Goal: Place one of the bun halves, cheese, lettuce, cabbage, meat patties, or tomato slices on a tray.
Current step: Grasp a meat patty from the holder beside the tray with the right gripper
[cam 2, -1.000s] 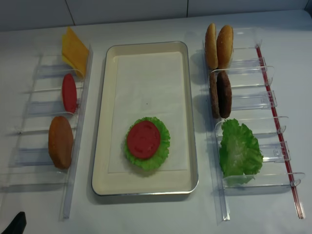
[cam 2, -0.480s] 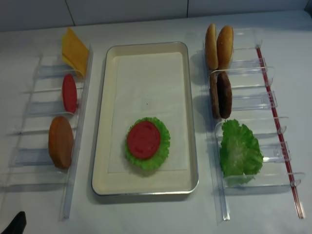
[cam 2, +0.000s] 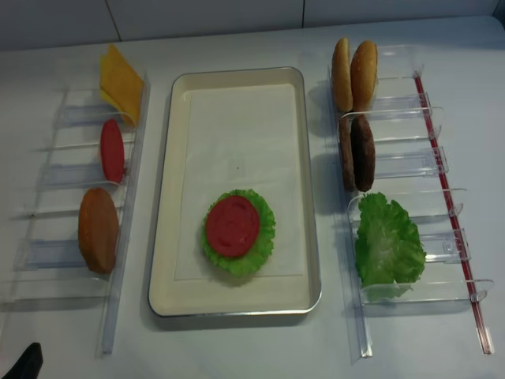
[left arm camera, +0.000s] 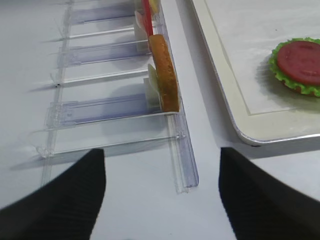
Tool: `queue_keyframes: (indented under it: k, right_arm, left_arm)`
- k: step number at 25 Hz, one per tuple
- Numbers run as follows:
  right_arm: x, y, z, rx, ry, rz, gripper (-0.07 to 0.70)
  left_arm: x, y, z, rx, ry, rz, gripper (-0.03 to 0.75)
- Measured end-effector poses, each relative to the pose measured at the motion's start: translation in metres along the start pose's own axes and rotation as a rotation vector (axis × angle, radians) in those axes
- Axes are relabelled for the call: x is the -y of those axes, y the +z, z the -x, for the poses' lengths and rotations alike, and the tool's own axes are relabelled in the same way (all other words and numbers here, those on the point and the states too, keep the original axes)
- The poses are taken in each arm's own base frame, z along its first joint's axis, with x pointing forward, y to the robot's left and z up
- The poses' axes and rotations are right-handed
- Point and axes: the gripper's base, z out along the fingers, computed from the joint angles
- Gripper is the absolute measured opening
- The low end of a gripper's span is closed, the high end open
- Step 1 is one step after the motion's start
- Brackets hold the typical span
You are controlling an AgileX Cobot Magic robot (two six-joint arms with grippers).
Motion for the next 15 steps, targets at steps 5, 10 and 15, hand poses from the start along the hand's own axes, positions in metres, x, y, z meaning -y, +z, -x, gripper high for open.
queue_keyframes:
  k: [5,10,15]
  right_arm:
    - [-0.002,0.002,0.021,-0.037,0.021,0.045,0.379]
    - [-0.009,0.013,0.038,-0.107,0.018,0.153,0.379]
    - [-0.021,0.033,0.057,-0.158,-0.028,0.333,0.379]
  left_arm:
    - [0.0,0.0,0.0,0.0,0.0,0.0,0.44]
    - [0.0,0.0,0.0,0.0,0.0,0.0,0.44]
    - [0.0,0.0,0.0,0.0,0.0,0.0,0.44]
